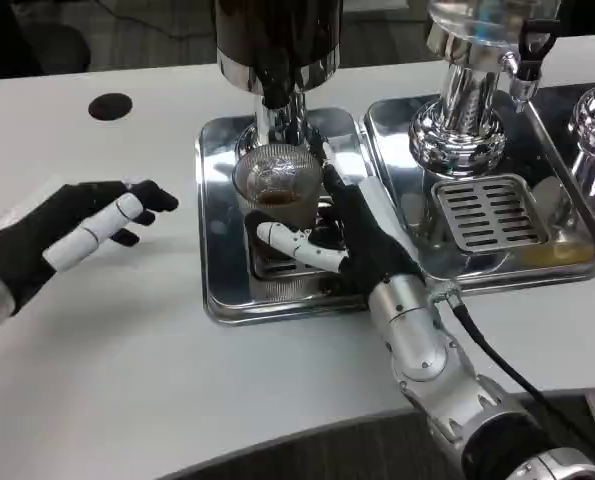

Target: Grasp the cup under the faucet to collect the drink, then remove the cup.

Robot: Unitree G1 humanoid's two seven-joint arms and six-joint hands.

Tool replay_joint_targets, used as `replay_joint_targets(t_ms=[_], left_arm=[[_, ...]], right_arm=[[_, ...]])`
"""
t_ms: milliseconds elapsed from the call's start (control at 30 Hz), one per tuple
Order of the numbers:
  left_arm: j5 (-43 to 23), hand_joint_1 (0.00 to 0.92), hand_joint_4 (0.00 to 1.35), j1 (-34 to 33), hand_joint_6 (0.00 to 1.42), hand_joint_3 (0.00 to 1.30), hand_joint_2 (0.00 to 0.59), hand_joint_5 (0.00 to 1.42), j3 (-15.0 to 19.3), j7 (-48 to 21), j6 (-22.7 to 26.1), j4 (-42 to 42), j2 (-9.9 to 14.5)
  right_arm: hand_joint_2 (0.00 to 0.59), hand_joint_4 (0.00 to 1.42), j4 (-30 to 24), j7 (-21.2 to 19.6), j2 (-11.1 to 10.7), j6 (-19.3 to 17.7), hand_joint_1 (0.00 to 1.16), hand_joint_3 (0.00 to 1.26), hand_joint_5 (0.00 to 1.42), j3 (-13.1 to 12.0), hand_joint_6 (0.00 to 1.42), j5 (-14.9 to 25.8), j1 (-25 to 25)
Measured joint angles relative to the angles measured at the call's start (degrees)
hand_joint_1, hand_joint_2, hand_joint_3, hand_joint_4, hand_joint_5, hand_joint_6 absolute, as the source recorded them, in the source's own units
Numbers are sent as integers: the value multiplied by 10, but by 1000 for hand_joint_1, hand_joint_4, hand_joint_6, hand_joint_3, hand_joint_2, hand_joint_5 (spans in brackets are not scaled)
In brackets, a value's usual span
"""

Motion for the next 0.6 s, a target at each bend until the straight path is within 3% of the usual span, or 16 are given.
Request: replay_joint_targets(t_ms=[300, 433, 600], left_arm=[[5, 0, 276, 25, 388, 430, 149, 262, -6, -6, 14, -1, -8], [6, 0, 291, 25, 388, 433, 150, 270, -8, -12, 19, -1, -8], [6, 0, 315, 25, 389, 434, 156, 294, -8, -18, 20, 0, -8]], right_arm=[[161, 10, 0, -48, 4, 0, 689, 5, 248, 15, 570, -18, 0], [152, 181, -1, -69, 4, -1, 690, 141, 429, 19, 793, -20, 0], [157, 269, -1, -82, 5, -4, 710, 220, 502, 26, 877, -26, 0]])
